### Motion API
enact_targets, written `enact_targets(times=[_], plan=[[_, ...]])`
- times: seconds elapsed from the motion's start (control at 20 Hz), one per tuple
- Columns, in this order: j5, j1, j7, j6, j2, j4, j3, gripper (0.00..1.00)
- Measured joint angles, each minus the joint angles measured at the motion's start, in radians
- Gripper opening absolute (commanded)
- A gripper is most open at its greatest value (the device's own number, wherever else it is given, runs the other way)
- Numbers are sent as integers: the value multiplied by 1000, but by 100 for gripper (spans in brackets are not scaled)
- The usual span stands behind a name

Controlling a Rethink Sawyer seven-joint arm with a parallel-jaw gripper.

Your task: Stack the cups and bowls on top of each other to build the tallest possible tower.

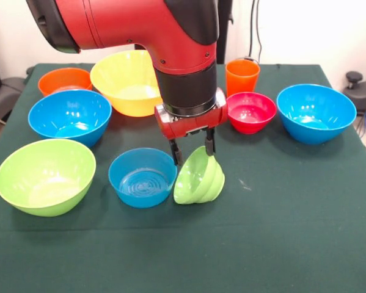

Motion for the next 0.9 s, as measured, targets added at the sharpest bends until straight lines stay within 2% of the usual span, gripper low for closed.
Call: enact_targets(times=[0.9], plan=[[1, 0, 0, -87, 8, -12, 0, 100]])
